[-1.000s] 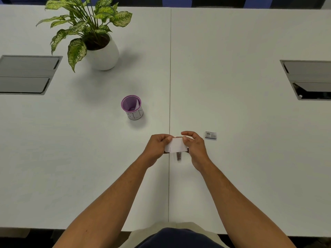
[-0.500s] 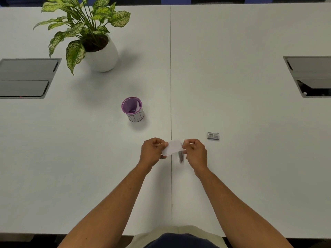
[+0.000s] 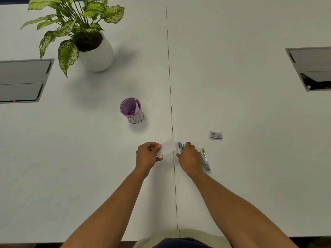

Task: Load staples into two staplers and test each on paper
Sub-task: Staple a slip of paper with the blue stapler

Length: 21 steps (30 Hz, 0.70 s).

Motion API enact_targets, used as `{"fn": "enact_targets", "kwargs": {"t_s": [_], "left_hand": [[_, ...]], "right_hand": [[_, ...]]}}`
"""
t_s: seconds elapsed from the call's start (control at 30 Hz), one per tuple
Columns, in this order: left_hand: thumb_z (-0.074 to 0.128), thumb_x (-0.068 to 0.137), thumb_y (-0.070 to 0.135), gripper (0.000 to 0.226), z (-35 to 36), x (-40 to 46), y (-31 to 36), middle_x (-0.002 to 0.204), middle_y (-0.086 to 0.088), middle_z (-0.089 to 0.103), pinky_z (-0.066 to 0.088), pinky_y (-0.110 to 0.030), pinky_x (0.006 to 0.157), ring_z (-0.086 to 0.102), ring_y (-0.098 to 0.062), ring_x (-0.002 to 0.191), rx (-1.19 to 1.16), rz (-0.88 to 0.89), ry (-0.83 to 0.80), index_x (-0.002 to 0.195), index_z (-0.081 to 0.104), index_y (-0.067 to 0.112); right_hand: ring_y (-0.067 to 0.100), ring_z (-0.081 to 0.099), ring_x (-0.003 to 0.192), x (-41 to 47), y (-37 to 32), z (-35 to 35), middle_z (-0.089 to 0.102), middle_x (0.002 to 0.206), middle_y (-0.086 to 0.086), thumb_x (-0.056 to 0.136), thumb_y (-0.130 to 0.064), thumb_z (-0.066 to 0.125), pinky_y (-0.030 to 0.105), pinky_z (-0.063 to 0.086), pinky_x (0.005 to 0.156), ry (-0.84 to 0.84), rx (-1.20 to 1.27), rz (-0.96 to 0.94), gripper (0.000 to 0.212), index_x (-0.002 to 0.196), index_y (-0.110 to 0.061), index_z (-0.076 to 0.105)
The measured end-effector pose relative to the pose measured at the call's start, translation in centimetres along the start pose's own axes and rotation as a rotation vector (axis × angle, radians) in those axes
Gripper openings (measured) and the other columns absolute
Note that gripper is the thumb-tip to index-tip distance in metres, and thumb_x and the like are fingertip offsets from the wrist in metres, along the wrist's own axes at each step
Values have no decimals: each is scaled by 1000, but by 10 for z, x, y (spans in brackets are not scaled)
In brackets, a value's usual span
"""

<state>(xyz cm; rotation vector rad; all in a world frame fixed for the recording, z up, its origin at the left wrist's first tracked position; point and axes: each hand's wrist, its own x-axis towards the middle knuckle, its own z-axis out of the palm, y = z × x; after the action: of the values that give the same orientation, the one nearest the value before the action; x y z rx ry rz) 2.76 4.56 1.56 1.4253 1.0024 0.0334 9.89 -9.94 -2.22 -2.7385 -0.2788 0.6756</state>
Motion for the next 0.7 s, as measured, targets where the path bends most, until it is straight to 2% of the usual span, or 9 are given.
{"fn": "enact_targets", "kwargs": {"t_s": [0.13,0.2,0.27,0.33,0.4,0.5,0.6,0.7], "left_hand": [[66,89,10,8,-2,2,-3,88,-11,69,61,-33,60,68,-25,85,4,-17,-8,82,68,11],[66,89,10,9,-3,3,-5,87,-11,69,60,-32,59,68,-25,83,0,-22,-8,81,68,12],[66,89,10,7,-2,3,-6,88,-12,69,61,-33,60,68,-26,83,-2,-30,-7,82,68,10],[66,90,11,6,-1,4,-5,91,-13,68,61,-34,61,67,-28,86,-8,-46,2,85,68,9],[66,90,11,4,0,4,-3,94,-15,68,61,-35,61,67,-30,89,-25,-56,9,87,67,8],[65,91,13,6,4,5,2,100,-15,67,62,-38,64,66,-30,94,-19,-45,17,92,67,7],[65,91,13,3,9,4,8,101,-12,67,62,-36,65,65,-28,95,-3,-7,13,91,67,11],[64,91,14,7,14,1,15,94,-4,68,60,-27,59,65,-22,91,5,41,2,86,66,18]], "right_hand": [[26,61,109,4,-1,2,56,125,13,95,-25,58,31,49,83,7,-74,-12,50,136,-3,37],[27,60,109,6,-2,2,57,123,13,93,-18,59,30,46,80,4,7,2,44,131,-4,42],[30,59,109,8,0,0,60,118,13,90,-16,61,31,44,82,-13,170,57,35,121,-3,49],[30,61,101,8,3,-3,64,110,13,89,-13,61,35,49,81,-37,371,111,29,116,-3,55],[25,64,91,5,9,-5,65,101,9,89,-7,61,32,54,75,-111,692,178,32,121,-6,56],[23,67,85,-4,16,-13,64,98,10,92,2,59,32,59,76,-295,1164,232,37,126,-9,50],[24,67,86,-11,23,-22,62,101,10,94,1,56,33,59,72,-382,1304,209,34,126,-10,51],[25,65,86,-16,28,-30,64,102,10,98,-9,53,34,58,71,-400,1356,167,23,120,-11,57]]}}
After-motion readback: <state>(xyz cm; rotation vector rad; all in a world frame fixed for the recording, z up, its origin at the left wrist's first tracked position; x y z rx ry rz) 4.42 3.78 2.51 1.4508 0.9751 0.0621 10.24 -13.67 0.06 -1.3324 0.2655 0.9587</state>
